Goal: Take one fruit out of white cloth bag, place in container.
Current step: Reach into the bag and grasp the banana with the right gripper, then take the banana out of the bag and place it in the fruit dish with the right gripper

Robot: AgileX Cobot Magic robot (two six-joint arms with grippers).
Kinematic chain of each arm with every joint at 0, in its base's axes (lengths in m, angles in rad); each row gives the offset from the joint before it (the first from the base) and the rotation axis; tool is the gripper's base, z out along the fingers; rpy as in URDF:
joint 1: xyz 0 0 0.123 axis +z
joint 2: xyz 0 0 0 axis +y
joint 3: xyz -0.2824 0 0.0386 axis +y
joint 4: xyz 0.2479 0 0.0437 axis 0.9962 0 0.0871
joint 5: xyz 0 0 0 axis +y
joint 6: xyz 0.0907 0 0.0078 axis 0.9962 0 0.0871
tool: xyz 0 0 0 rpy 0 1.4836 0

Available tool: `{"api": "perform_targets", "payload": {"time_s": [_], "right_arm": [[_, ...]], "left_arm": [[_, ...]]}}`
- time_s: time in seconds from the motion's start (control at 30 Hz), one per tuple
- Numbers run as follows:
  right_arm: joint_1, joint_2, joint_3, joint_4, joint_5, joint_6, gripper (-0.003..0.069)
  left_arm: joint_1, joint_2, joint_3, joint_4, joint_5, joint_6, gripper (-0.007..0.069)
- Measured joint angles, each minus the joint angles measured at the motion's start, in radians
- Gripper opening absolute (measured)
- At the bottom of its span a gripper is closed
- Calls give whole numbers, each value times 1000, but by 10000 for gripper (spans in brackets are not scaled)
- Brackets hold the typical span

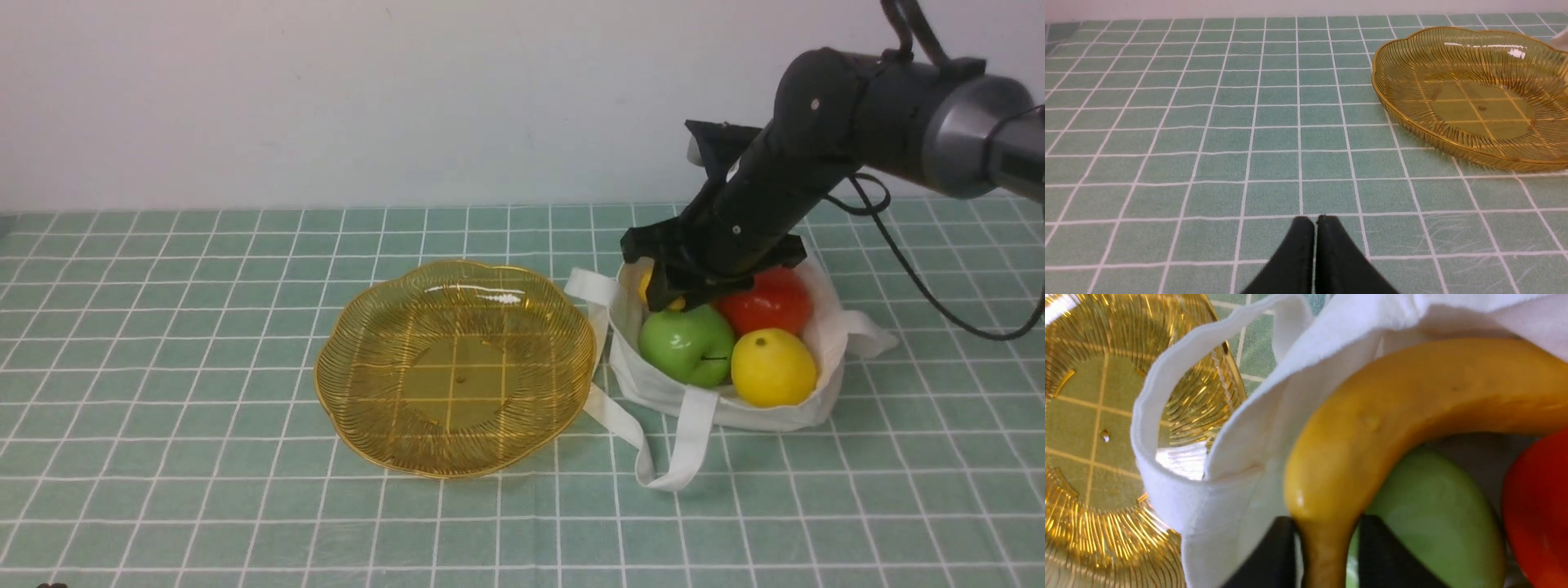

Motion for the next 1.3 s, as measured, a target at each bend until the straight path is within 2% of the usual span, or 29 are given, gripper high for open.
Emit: {"api": "perform_targets", "payload": {"time_s": [0.07, 0.43, 0.9, 1.07, 1.1, 1.17, 1.2, 1.3], "right_arm": [[0, -7, 0, -5, 19, 0, 93], [0, -196, 0, -11, 176, -3, 101], [0, -322, 0, -9, 161, -9, 101], [4, -322, 0, 128, 98, -103, 101], [26, -321, 0, 233, 70, -212, 101], [45, -318, 0, 289, 60, -265, 101], [82, -304, -2, 380, 47, -348, 101], [160, -251, -6, 459, 26, -474, 101]], "left_arm": [[0, 0, 0, 0, 0, 0, -8], [0, 0, 0, 0, 0, 0, -8], [0, 0, 0, 0, 0, 0, -8], [0, 0, 0, 0, 0, 0, -8], [0, 0, 0, 0, 0, 0, -8], [0, 0, 0, 0, 0, 0, -8], [0, 0, 0, 0, 0, 0, -8], [0, 0, 0, 0, 0, 0, -8]]}}
